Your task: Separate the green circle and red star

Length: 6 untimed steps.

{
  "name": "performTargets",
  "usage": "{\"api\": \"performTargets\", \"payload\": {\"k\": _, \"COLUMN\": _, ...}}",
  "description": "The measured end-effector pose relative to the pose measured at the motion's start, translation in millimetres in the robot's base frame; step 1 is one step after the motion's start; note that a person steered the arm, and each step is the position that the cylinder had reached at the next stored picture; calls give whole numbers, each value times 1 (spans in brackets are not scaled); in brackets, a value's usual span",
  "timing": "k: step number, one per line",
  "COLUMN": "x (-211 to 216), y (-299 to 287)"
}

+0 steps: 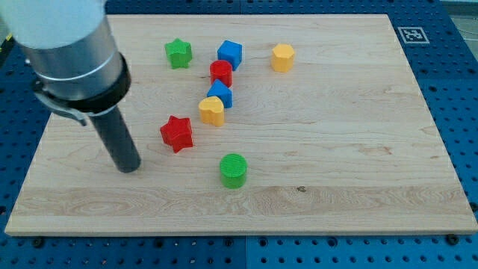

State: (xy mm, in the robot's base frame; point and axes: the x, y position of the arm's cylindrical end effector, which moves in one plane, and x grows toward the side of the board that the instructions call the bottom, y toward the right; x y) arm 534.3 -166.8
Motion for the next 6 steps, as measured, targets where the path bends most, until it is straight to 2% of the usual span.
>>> {"api": "performTargets", "payload": {"k": 3, "x": -5, "y": -2}}
{"api": "performTargets", "payload": {"k": 6, "x": -30, "y": 10}}
